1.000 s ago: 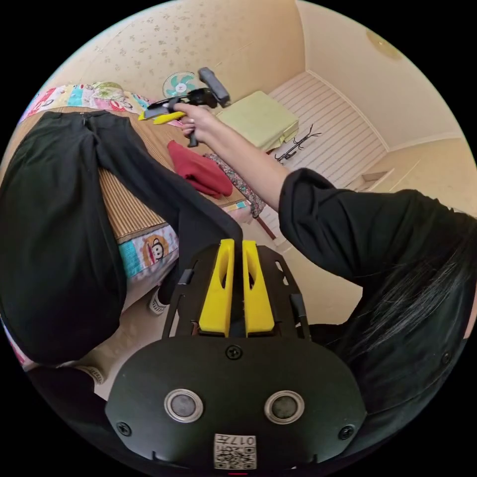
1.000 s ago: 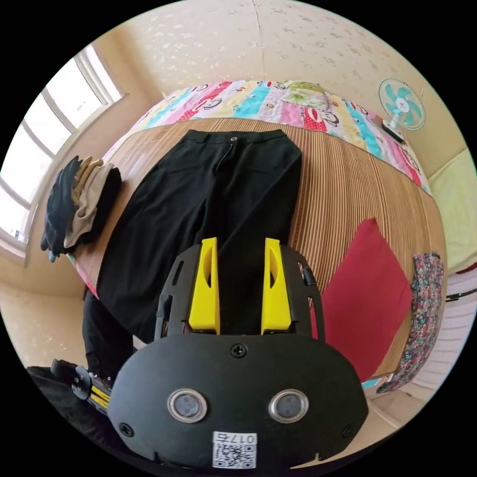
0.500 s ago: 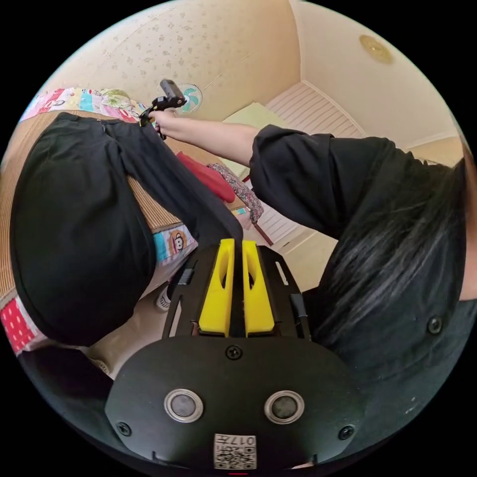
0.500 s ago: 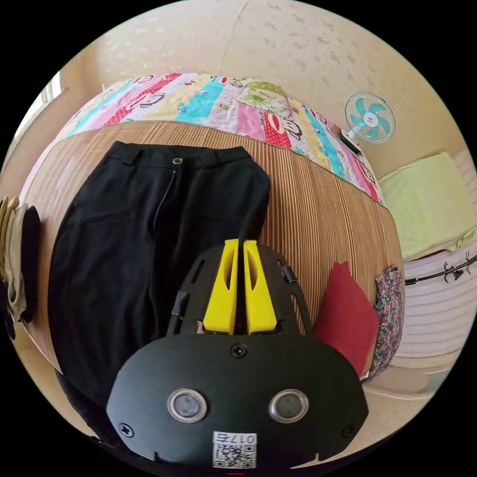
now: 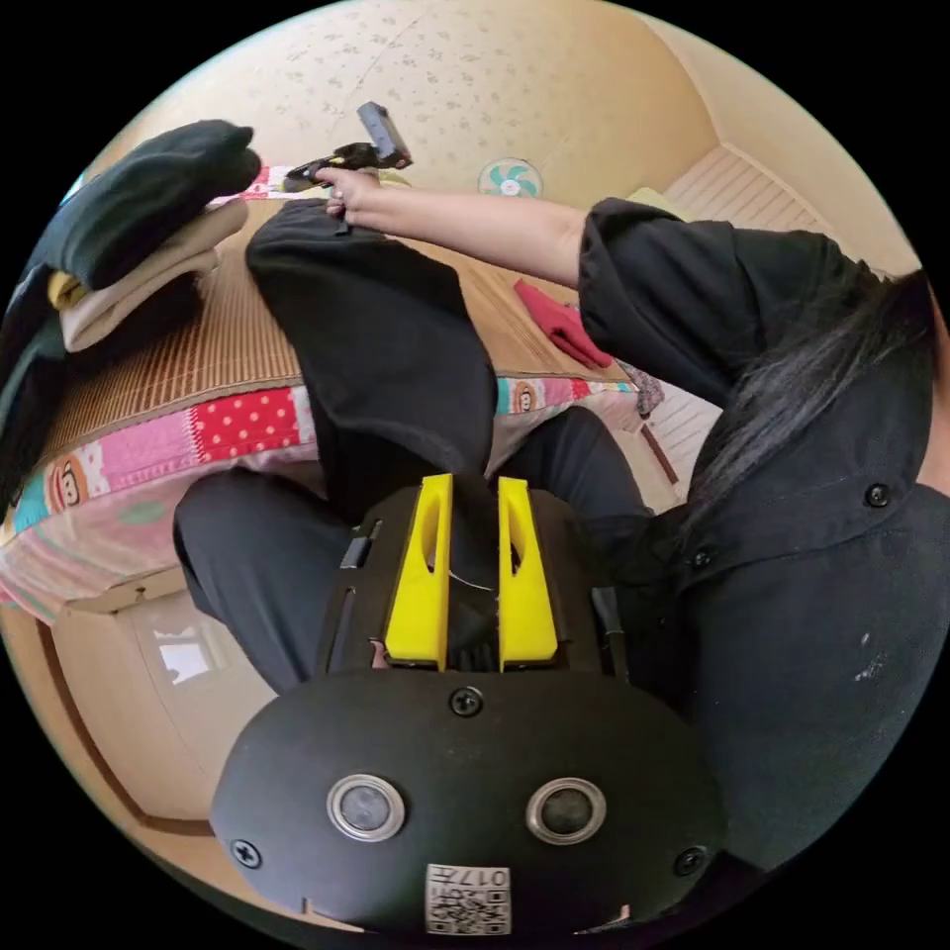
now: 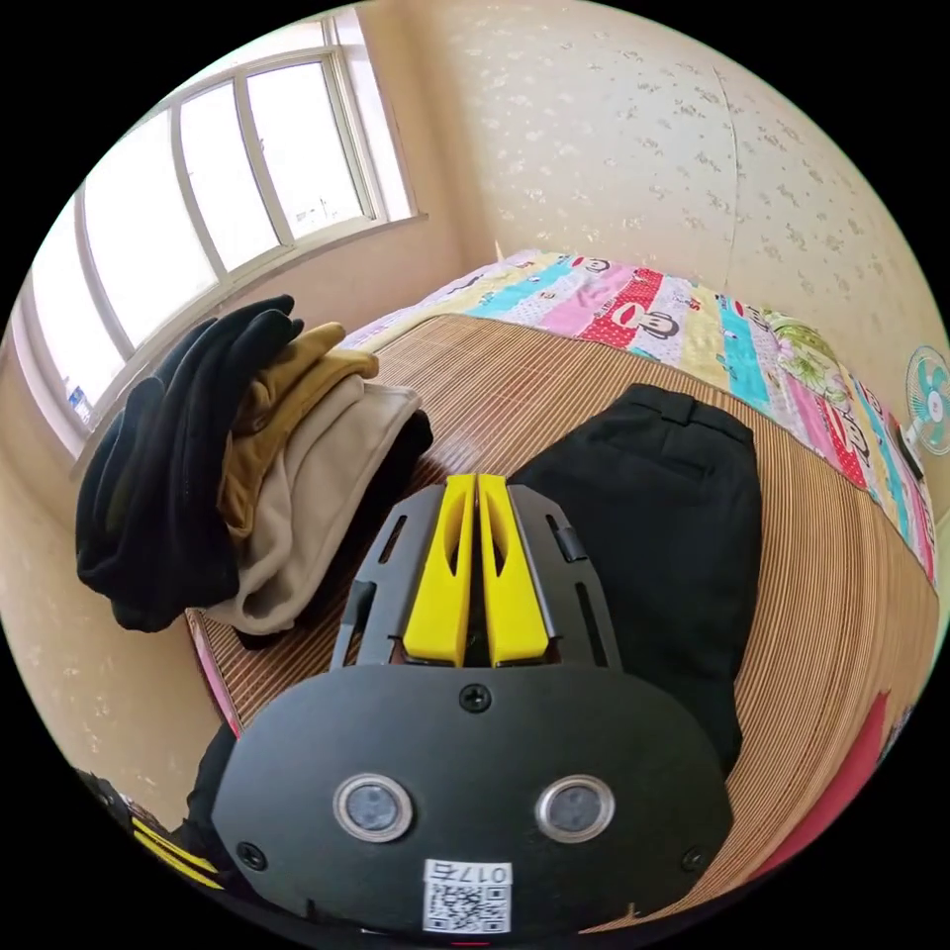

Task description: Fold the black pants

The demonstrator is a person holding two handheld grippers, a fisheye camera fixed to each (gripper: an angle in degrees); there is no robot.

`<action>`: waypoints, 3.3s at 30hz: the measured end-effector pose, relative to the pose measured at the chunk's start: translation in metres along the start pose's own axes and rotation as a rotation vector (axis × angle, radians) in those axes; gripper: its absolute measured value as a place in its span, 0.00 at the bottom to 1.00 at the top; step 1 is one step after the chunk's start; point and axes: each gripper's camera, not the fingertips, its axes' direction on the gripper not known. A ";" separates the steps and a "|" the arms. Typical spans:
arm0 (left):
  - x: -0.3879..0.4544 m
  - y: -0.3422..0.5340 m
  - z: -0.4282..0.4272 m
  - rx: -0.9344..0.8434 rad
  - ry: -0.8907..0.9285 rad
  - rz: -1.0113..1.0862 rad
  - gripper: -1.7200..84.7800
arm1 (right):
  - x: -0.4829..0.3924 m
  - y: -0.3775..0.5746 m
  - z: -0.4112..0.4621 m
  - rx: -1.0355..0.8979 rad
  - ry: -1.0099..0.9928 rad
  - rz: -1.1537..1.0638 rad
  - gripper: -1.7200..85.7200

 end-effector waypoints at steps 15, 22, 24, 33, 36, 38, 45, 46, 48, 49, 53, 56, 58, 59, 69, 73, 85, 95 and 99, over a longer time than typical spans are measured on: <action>-0.062 -0.116 0.081 0.121 -0.097 -0.239 0.12 | 0.122 0.373 -0.166 -0.045 -0.156 0.347 0.07; -0.044 -0.113 0.103 0.119 -0.112 -0.321 0.12 | 0.124 0.425 -0.162 -0.001 -0.279 0.434 0.09; -0.037 -0.113 0.101 0.119 -0.129 -0.335 0.12 | 0.121 0.431 -0.169 0.013 -0.244 0.437 0.09; -0.014 -0.118 0.115 0.121 -0.206 -0.343 0.13 | 0.127 0.469 -0.180 0.032 -0.323 0.501 0.07; -0.012 -0.122 0.121 0.108 -0.262 -0.367 0.11 | 0.123 0.478 -0.180 0.030 -0.332 0.508 0.06; -0.015 -0.122 0.122 0.108 -0.285 -0.387 0.08 | 0.121 0.481 -0.182 0.038 -0.321 0.507 0.05; -0.030 -0.121 0.122 0.109 -0.216 -0.392 0.02 | 0.115 0.481 -0.191 -0.008 -0.281 0.503 0.04; -0.029 -0.121 0.122 0.106 -0.220 -0.387 0.02 | 0.114 0.481 -0.192 -0.012 -0.281 0.498 0.04; -0.027 -0.120 0.121 0.103 -0.238 -0.362 0.02 | 0.112 0.481 -0.196 -0.013 -0.299 0.485 0.04; -0.026 -0.119 0.122 0.105 -0.243 -0.355 0.02 | 0.111 0.481 -0.197 -0.010 -0.298 0.481 0.04; -0.027 -0.108 0.125 0.144 -0.228 -0.307 0.06 | 0.109 0.481 -0.195 -0.004 -0.298 0.480 0.04; -0.027 -0.097 0.125 0.189 -0.193 -0.268 0.11 | 0.104 0.480 -0.194 -0.003 -0.266 0.478 0.05; -0.027 -0.091 0.126 0.206 -0.205 -0.246 0.11 | 0.099 0.479 -0.194 -0.007 -0.211 0.466 0.05; -0.027 -0.089 0.126 0.209 -0.210 -0.236 0.11 | 0.095 0.477 -0.194 -0.010 -0.179 0.453 0.06; -0.063 -0.070 0.121 0.217 -0.114 -0.268 0.03 | 0.089 0.466 -0.174 -0.044 -0.214 0.433 0.07; -0.042 -0.058 0.086 0.314 -0.143 -0.170 0.02 | 0.093 0.465 -0.183 -0.032 -0.342 0.356 0.05; -0.052 -0.012 0.066 0.548 -0.254 -0.237 0.01 | 0.065 0.461 -0.177 -0.226 -0.287 0.127 0.04; -0.070 -0.042 0.090 0.449 -0.118 -0.186 0.06 | 0.220 0.302 -0.159 0.065 -0.421 0.478 0.18; -0.073 -0.047 0.091 0.440 -0.112 -0.186 0.06 | 0.268 0.285 -0.121 0.122 -0.305 0.700 0.18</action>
